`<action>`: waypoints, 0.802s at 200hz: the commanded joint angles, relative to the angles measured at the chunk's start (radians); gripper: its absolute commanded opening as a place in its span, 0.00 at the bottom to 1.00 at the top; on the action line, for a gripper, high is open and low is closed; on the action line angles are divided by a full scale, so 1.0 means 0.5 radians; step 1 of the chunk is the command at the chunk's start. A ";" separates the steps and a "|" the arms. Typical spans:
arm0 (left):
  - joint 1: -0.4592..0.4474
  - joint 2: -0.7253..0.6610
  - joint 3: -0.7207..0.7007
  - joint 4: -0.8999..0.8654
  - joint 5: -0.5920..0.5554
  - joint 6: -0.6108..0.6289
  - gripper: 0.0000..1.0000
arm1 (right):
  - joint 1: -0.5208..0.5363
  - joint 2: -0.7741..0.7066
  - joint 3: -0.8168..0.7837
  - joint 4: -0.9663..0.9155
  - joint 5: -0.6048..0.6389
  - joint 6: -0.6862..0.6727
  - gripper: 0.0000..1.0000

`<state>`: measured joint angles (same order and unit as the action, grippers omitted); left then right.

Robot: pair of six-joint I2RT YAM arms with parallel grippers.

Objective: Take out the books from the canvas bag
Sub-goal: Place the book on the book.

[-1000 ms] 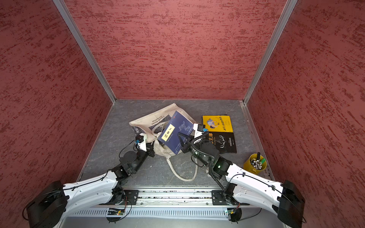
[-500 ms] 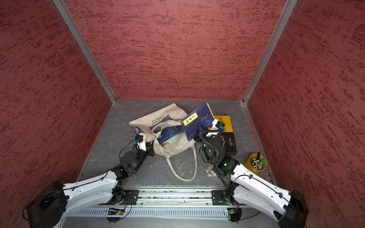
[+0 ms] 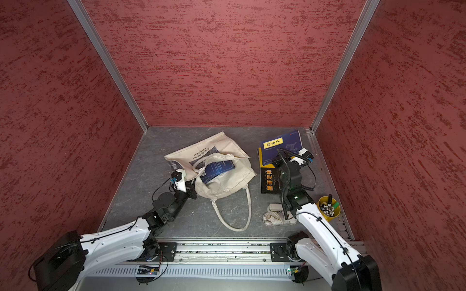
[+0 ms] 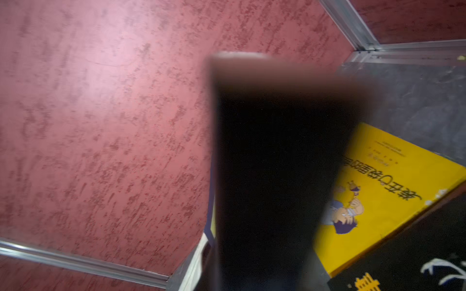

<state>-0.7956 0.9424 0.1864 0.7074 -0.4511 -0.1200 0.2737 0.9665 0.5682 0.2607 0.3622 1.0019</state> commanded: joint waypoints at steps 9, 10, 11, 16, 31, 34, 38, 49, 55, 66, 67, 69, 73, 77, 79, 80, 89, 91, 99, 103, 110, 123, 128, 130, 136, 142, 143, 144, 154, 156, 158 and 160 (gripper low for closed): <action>0.027 -0.021 0.038 -0.017 -0.035 -0.018 0.00 | -0.227 0.243 -0.142 0.346 -0.389 0.252 0.00; 0.026 -0.020 0.038 -0.017 -0.034 -0.018 0.00 | -0.234 0.255 -0.141 0.348 -0.399 0.256 0.00; 0.028 -0.020 0.038 -0.016 -0.034 -0.018 0.00 | -0.240 0.265 -0.140 0.350 -0.408 0.264 0.00; 0.027 -0.019 0.040 -0.017 -0.031 -0.018 0.00 | -0.268 0.330 -0.140 0.379 -0.463 0.291 0.00; 0.030 -0.006 0.043 -0.014 -0.021 -0.024 0.00 | -0.321 0.526 -0.143 0.567 -0.580 0.334 0.00; 0.030 -0.003 0.042 -0.013 -0.016 -0.023 0.00 | -0.326 0.565 -0.142 0.591 -0.585 0.342 0.00; 0.034 0.000 0.042 -0.012 -0.015 -0.026 0.00 | -0.336 0.610 -0.137 0.614 -0.589 0.363 0.00; 0.035 0.010 0.042 -0.009 -0.007 -0.029 0.00 | -0.366 0.721 -0.128 0.687 -0.631 0.427 0.00; 0.036 0.013 0.045 -0.010 -0.006 -0.031 0.00 | -0.383 0.772 -0.136 0.768 -0.652 0.463 0.00; 0.037 0.018 0.045 -0.012 0.003 -0.033 0.00 | -0.392 0.858 -0.134 0.870 -0.646 0.490 0.00; 0.036 0.019 0.046 -0.012 0.003 -0.033 0.00 | -0.391 0.865 -0.132 0.870 -0.644 0.492 0.00; 0.036 0.018 0.050 -0.011 0.003 -0.033 0.00 | -0.395 0.880 -0.125 0.866 -0.644 0.495 0.00; 0.037 0.017 0.051 -0.013 0.006 -0.033 0.00 | -0.397 0.911 -0.105 0.851 -0.636 0.499 0.00; 0.036 0.020 0.052 -0.013 0.008 -0.034 0.00 | -0.399 0.940 -0.087 0.837 -0.626 0.505 0.00; 0.036 0.022 0.052 -0.014 0.009 -0.034 0.00 | -0.400 0.954 -0.081 0.837 -0.620 0.508 0.00; 0.036 0.021 0.053 -0.015 0.009 -0.035 0.00 | -0.402 0.958 -0.079 0.837 -0.616 0.510 0.00; 0.037 0.021 0.054 -0.016 0.010 -0.033 0.00 | -0.408 1.045 -0.069 0.862 -0.593 0.517 0.00; 0.037 0.023 0.054 -0.016 0.012 -0.035 0.00 | -0.411 1.058 -0.066 0.864 -0.589 0.522 0.00; 0.036 0.020 0.054 -0.018 0.012 -0.031 0.00 | -0.422 1.105 -0.057 0.871 -0.560 0.533 0.00; 0.036 0.017 0.054 -0.020 0.013 -0.031 0.00 | -0.422 1.127 -0.054 0.880 -0.546 0.544 0.00; 0.036 0.018 0.054 -0.020 0.016 -0.031 0.00 | -0.432 1.158 -0.055 0.896 -0.535 0.564 0.00; 0.038 0.018 0.056 -0.023 0.019 -0.030 0.00 | -0.441 1.223 -0.054 0.962 -0.548 0.585 0.00; 0.036 0.019 0.057 -0.021 0.019 -0.031 0.00 | -0.442 1.248 -0.042 0.972 -0.552 0.584 0.00; 0.036 0.018 0.056 -0.022 0.019 -0.030 0.00 | -0.441 1.261 -0.034 0.967 -0.551 0.585 0.00; 0.036 0.019 0.057 -0.024 0.022 -0.034 0.00 | -0.440 1.294 -0.009 0.948 -0.544 0.585 0.00; 0.036 0.025 0.059 -0.021 0.025 -0.033 0.00 | -0.445 1.333 0.008 0.942 -0.548 0.596 0.00; 0.036 0.026 0.058 -0.020 0.025 -0.033 0.00 | -0.446 1.337 0.011 0.942 -0.550 0.598 0.00; 0.036 0.028 0.057 -0.020 0.025 -0.033 0.00 | -0.447 1.343 0.014 0.942 -0.551 0.601 0.00; 0.036 0.034 0.060 -0.020 0.030 -0.034 0.00 | -0.455 1.393 0.034 0.949 -0.567 0.616 0.00; 0.036 0.036 0.061 -0.019 0.031 -0.033 0.00 | -0.455 1.399 0.039 0.950 -0.568 0.618 0.00; 0.036 0.038 0.063 -0.021 0.031 -0.033 0.00 | -0.456 1.407 0.043 0.954 -0.568 0.618 0.00; 0.036 0.040 0.065 -0.020 0.031 -0.033 0.00 | -0.456 1.413 0.048 0.956 -0.568 0.619 0.00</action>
<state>-0.7887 0.9501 0.1913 0.7059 -0.4427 -0.1268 0.0566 1.6363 0.5434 0.6693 0.0780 1.2800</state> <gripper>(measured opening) 0.048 0.103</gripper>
